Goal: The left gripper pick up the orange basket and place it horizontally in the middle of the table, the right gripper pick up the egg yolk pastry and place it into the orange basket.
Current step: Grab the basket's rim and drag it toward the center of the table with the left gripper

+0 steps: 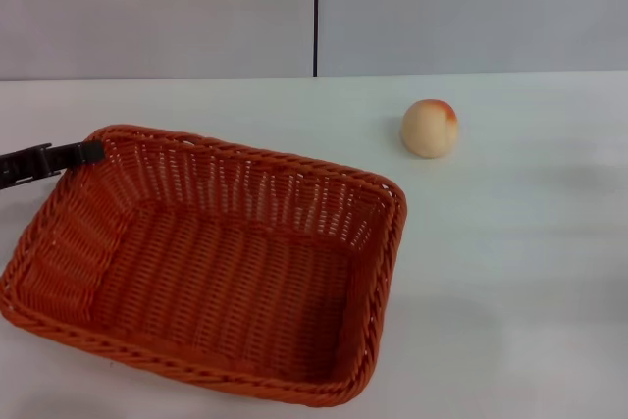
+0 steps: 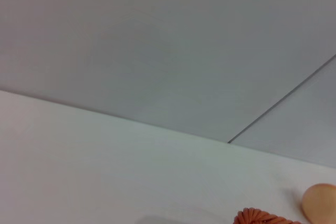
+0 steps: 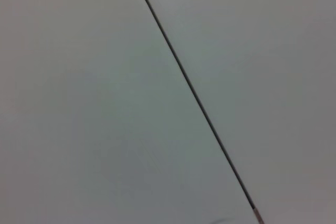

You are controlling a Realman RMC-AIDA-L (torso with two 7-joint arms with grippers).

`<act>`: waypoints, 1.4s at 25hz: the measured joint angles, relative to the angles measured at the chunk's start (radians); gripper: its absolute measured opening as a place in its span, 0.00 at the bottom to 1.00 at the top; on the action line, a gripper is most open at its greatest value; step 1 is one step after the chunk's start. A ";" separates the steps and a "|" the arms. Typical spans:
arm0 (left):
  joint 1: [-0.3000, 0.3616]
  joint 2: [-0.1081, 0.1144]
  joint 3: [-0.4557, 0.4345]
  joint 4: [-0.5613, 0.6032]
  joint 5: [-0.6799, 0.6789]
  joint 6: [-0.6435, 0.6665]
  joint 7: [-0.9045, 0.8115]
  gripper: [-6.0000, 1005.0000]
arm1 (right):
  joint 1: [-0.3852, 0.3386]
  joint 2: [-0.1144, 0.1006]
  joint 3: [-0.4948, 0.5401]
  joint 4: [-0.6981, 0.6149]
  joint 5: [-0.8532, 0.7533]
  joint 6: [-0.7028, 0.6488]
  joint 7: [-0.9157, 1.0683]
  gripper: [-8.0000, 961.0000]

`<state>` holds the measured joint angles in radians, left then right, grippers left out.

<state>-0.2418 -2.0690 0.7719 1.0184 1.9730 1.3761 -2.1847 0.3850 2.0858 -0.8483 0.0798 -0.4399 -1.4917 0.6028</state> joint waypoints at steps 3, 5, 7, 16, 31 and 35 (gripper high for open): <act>0.001 0.000 0.008 -0.002 -0.023 -0.003 0.001 0.22 | 0.000 0.000 0.000 0.000 -0.002 0.004 0.000 0.60; 0.001 -0.001 0.015 -0.002 -0.038 -0.006 0.001 0.22 | 0.000 0.000 0.000 0.000 -0.003 0.008 0.000 0.59; 0.001 -0.002 0.032 -0.002 -0.059 -0.018 0.002 0.22 | 0.000 0.000 0.000 0.000 -0.007 0.010 0.000 0.59; 0.015 -0.002 0.083 -0.004 -0.101 -0.092 -0.003 0.24 | -0.004 0.001 0.000 0.000 -0.010 0.010 0.000 0.59; 0.091 -0.003 0.144 -0.039 -0.269 -0.204 0.003 0.26 | -0.001 -0.003 0.000 -0.007 -0.010 0.025 0.000 0.59; 0.113 -0.003 0.172 -0.043 -0.333 -0.205 0.016 0.26 | 0.001 -0.004 0.000 -0.008 -0.009 0.028 0.000 0.59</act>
<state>-0.1293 -2.0719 0.9438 0.9750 1.6395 1.1707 -2.1689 0.3855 2.0818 -0.8483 0.0717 -0.4494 -1.4635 0.6028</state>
